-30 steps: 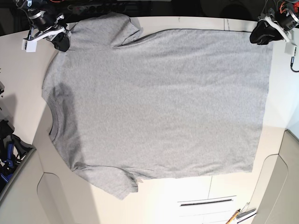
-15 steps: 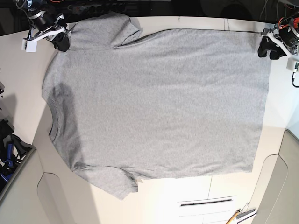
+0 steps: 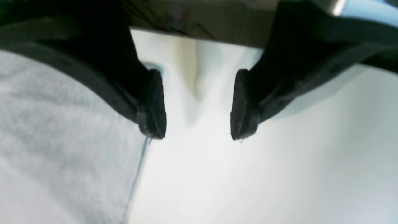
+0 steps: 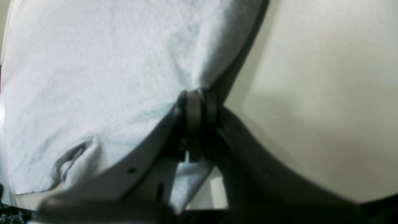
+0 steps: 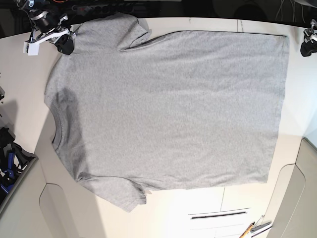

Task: Fold the T-shirt properly
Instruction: 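Adjust the left gripper's grip on the hem corner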

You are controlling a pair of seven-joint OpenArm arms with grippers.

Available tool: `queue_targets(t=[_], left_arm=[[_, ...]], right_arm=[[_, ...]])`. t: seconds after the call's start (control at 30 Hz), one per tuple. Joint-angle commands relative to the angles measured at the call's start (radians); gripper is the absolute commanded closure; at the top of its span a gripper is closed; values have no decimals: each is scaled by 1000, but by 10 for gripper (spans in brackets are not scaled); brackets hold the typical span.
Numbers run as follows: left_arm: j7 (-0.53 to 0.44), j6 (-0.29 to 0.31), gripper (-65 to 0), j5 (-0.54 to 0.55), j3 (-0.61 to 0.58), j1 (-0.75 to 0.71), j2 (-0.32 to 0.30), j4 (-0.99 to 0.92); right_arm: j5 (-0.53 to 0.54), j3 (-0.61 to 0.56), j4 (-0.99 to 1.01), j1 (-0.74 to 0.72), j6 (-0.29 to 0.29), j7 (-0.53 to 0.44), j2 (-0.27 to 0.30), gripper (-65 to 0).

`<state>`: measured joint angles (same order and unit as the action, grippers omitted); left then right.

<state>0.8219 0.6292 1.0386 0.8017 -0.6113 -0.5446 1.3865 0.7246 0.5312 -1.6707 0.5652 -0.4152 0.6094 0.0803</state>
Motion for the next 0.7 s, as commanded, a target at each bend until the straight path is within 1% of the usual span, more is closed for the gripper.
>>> queue_targets(t=[0.0,0.13,0.2,0.3,0.37,0.53,0.67], left_arm=[[-7,12,-366,48,10,-4,-21,-21],[1,11,-366,127,10,-3,-21,-130],[29,12,-366,169,10,-3,-20,-160],[79,42,-366,220,10,-3,-20,-171],[101,42,-365,246,10,-3,-20,-171],[142,51,-365,267,-12,-3,-21,-170],[152,56,-365,267,-88,-3,-21,-170]], right_arm=[[1,3,-13,6,-4,-11,5,0],[1,3,-13,6,-4,-11,5,0],[1,3,-13,6,-4,-11,5,0],[1,3,-13,6,-4,-11,5,0],[1,3,-13,6,-4,-11,5,0],[1,3,-13,6,-4,-10,5,0],[1,3,-13,6,-4,-10,5,0]])
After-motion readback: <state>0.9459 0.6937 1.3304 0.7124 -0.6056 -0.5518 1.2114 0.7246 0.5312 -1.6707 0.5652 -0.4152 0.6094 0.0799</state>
